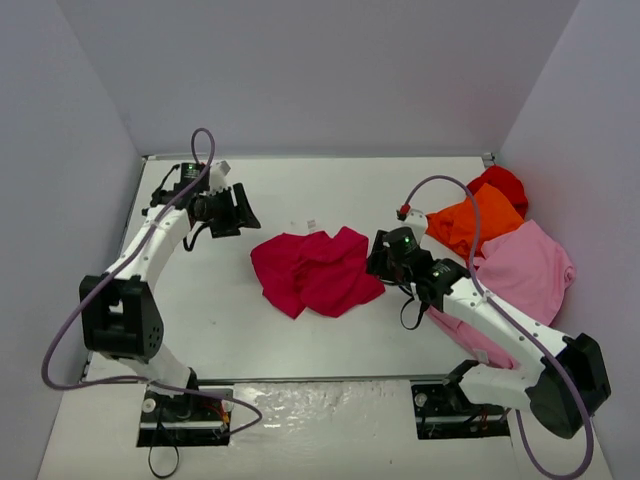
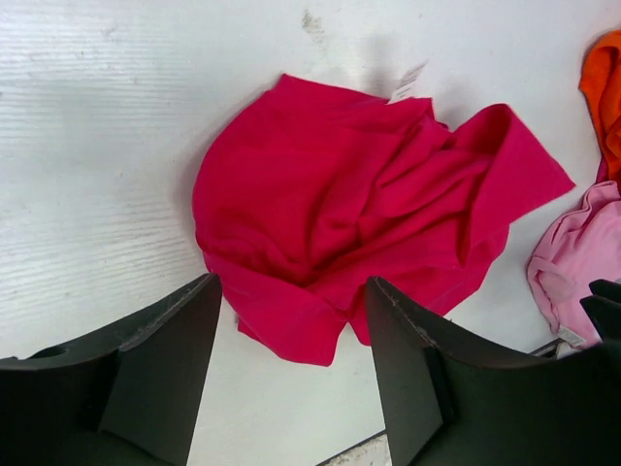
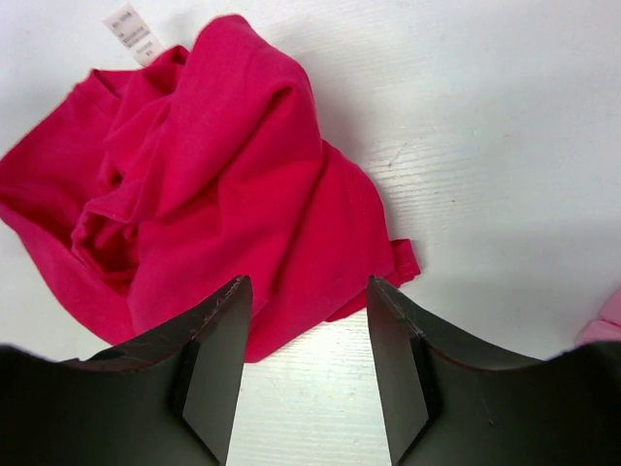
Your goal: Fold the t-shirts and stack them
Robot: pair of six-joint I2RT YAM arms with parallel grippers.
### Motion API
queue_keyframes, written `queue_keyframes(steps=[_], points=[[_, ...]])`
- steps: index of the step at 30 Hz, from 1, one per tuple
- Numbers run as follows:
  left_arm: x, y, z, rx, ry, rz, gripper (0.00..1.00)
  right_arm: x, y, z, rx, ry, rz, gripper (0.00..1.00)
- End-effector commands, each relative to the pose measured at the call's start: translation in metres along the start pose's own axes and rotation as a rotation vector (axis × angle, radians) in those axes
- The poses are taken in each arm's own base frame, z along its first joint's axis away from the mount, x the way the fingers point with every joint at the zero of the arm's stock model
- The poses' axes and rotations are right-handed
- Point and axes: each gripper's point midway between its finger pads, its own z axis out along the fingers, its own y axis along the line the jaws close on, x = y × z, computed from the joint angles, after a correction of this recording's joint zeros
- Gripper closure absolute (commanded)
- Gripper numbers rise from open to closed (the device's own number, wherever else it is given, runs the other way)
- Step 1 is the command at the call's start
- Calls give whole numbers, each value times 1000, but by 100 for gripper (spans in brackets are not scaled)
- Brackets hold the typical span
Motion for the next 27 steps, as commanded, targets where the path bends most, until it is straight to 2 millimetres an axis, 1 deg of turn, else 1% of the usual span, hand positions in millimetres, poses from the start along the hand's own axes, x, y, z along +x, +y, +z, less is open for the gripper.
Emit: queue_keyframes(steps=[1, 3, 4, 5, 7, 9, 10, 12, 14, 17, 19, 20, 21, 23, 25, 27], points=[[-11, -14, 8, 104, 30, -61, 43, -11, 3, 7, 37, -27, -9, 53], [-14, -9, 6, 102, 6, -80, 43, -14, 0, 5, 46, -46, 2, 53], [-21, -11, 0, 108, -31, -81, 43, -20, -2, -1, 50, -75, 12, 53], [-22, -5, -2, 93, -50, -88, 43, -21, -4, -2, 52, -85, 15, 53], [-35, -1, -17, 70, -137, -81, 43, -30, -8, -11, 56, -133, 22, 53], [-41, 7, -27, 26, -195, -80, 43, -31, -13, -15, 67, -153, 17, 53], [-51, 11, -41, -10, -270, -70, 43, -34, -17, -18, 74, -171, 23, 53], [-55, 13, -52, -35, -322, -61, 42, -32, -25, -16, 108, -182, 13, 54], [-57, 16, -56, -56, -342, -51, 42, -24, -30, -6, 135, -148, -16, 54], [-51, 24, -47, -87, -284, -67, 42, -2, -32, 15, 162, -60, -53, 54], [-44, 29, -32, -93, -205, -88, 41, 9, -30, 28, 157, -18, -66, 55], [-31, 38, -16, -107, -118, -115, 42, 17, -31, 35, 164, 7, -75, 55], [-26, 39, -7, -96, -69, -129, 42, 20, -29, 41, 156, 16, -77, 55], [-18, 32, 6, -32, 12, -151, 42, 22, -25, 49, 138, 25, -72, 55], [-13, 33, 14, -15, 44, -172, 42, 17, -22, 60, 108, 16, -47, 55], [-12, 34, 16, -17, 45, -172, 42, 22, -20, 69, 70, 54, -26, 55]])
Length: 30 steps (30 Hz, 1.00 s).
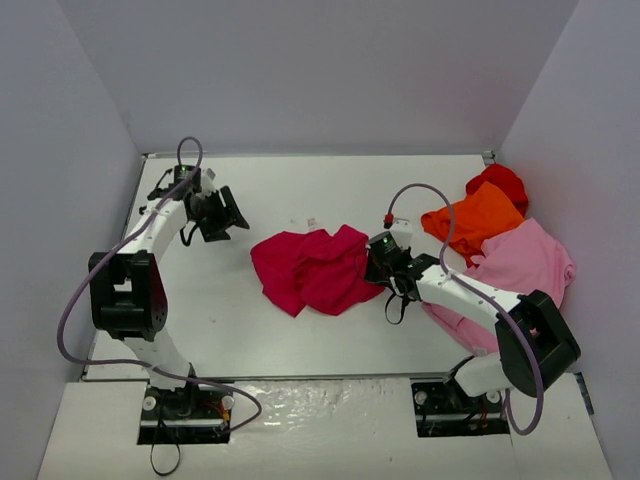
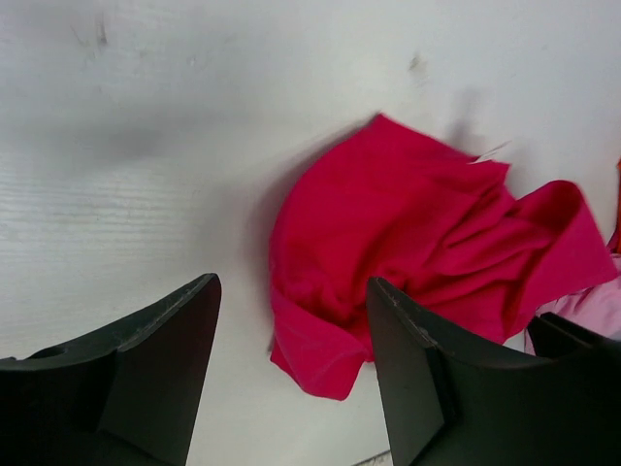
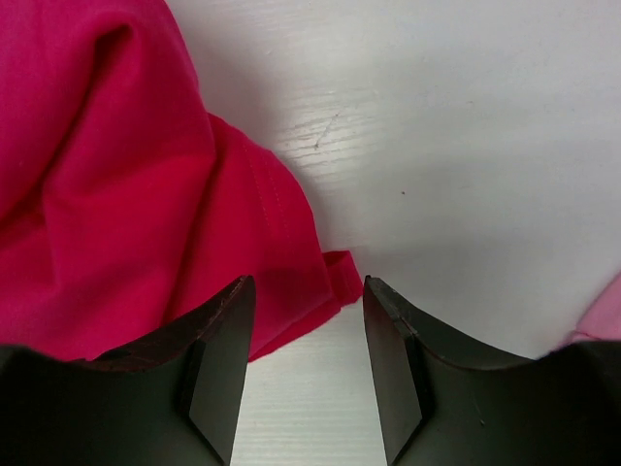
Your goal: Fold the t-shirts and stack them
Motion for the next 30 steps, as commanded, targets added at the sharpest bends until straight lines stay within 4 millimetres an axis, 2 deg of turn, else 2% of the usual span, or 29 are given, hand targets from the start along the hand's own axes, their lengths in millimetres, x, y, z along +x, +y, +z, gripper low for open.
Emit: queue_keyframes(steps=[1, 8, 13, 15, 19, 23, 24, 26, 30], points=[[0, -19, -14, 69, 15, 18, 42, -26, 21, 15, -137, -39, 79, 55], [-1, -18, -13, 68, 10, 27, 42, -26, 14, 33, -131, -9, 76, 56], [2, -17, -7, 75, 41, 15, 42, -16, 12, 45, -148, 30, 85, 56], [4, -15, -4, 69, 51, 11, 42, -5, 12, 50, -165, 67, 98, 56], [6, -12, -1, 58, 67, 0, 42, 4, 19, 48, -210, 106, 118, 59], [7, -11, 0, 55, 71, -1, 42, 0, 17, 38, -207, 102, 117, 62], [6, -11, 0, 54, 70, -1, 42, -2, 16, 35, -207, 99, 115, 66], [6, -11, 0, 51, 68, 1, 42, -9, 17, 26, -217, 79, 113, 81], [7, -10, 2, 52, 74, -3, 42, -17, 18, 14, -233, 61, 110, 97]])
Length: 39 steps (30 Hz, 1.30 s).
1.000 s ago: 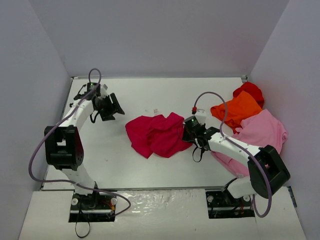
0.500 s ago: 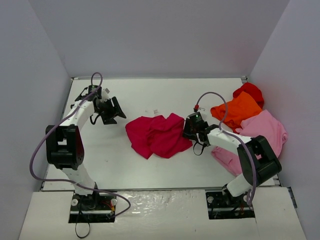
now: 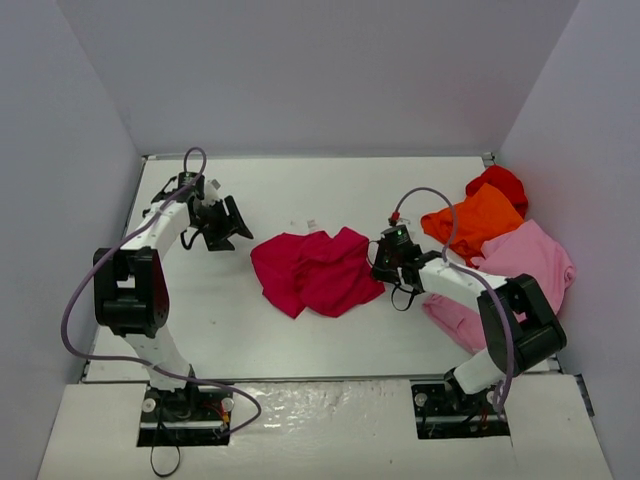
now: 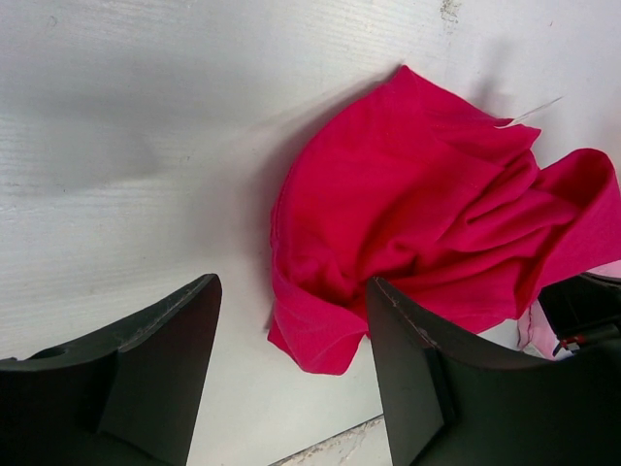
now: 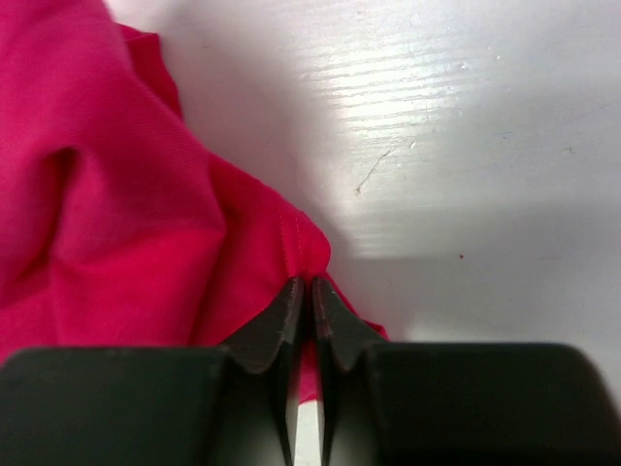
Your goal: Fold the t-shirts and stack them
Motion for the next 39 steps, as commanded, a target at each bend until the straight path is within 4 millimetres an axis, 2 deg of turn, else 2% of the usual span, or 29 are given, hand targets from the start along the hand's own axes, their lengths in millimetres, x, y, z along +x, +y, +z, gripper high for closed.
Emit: queue_keyframes(steps=[1, 6, 11, 13, 20, 25, 27, 28, 29, 30, 34, 39], points=[[-15, -18, -14, 43, -43, 44, 42, -19, 15, -25, -60, -57, -1, 99], [-13, -18, -11, 43, -37, 43, 42, -23, 18, -37, -80, -78, -7, 100], [-9, -17, 6, 31, -7, 56, 42, -51, 29, -73, -107, -169, -14, 100], [-2, -15, 17, 20, 40, 56, 40, -56, 30, -83, -104, -175, -20, 100], [5, -23, 43, 35, 114, 78, 34, -50, 32, -86, -121, -146, -29, 100], [7, -33, 62, 100, 141, 55, 34, -43, 30, -83, -122, -132, -27, 100], [8, -36, 65, 118, 150, 57, 41, -43, 29, -84, -123, -133, -26, 100], [9, -38, 65, 123, 151, 60, 52, -42, 29, -84, -123, -133, -25, 100], [9, -38, 64, 119, 144, 65, 92, -42, 29, -84, -124, -132, -24, 100], [7, -37, 61, 104, 128, 68, 98, -41, 29, -83, -125, -129, -26, 100], [5, -38, 49, 74, 91, 113, 100, -42, 30, -83, -128, -128, -31, 100], [-3, -46, 18, 50, -7, 160, 100, -56, 34, -91, -125, -164, -55, 100]])
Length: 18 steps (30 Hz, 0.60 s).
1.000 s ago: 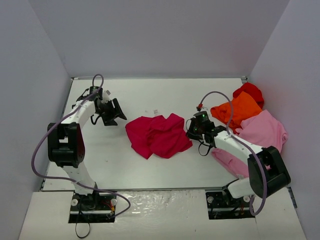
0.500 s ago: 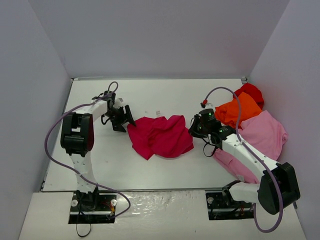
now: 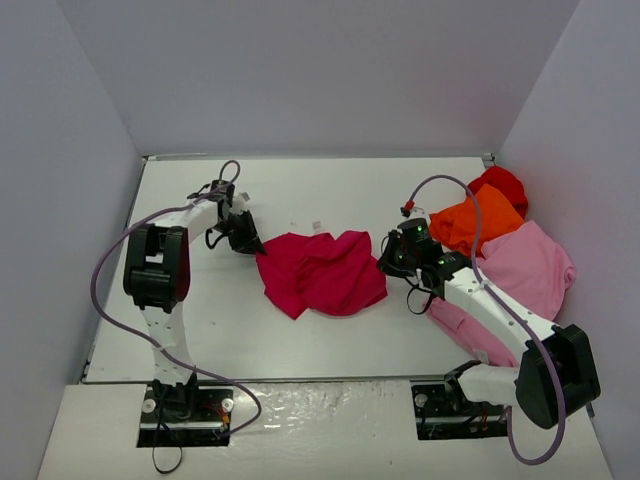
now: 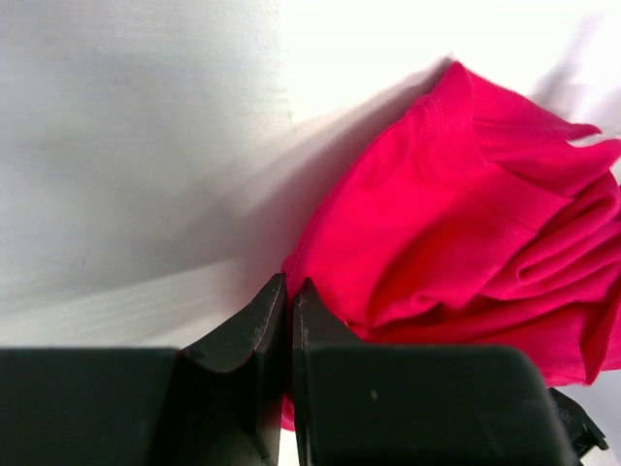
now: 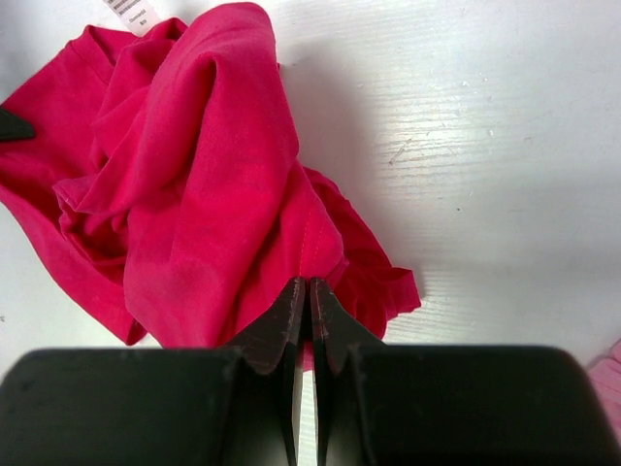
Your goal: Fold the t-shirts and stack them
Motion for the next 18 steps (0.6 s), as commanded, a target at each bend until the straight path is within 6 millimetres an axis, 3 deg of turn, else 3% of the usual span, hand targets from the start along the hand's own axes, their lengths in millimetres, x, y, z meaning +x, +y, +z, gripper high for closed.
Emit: queue_keyframes(steps=[1, 6, 10, 13, 15, 18], points=[[-23, -36, -70, 8, -219, 127, 100, -32, 14, -15, -30, -86, -38, 100], [-39, -51, -160, -55, -486, 192, 100, -79, 21, -36, 24, -193, -74, 100], [-37, -62, -240, -95, -620, 202, 100, -120, 26, -56, 61, -283, -87, 100], [-24, -63, -292, -128, -682, 209, 100, -149, 26, -74, 94, -359, -83, 100], [-19, -69, -338, -167, -787, 235, 100, -171, 25, -90, 115, -414, -84, 100], [-4, -74, -386, -219, -889, 249, 100, -203, 15, -118, 175, -504, -70, 100]])
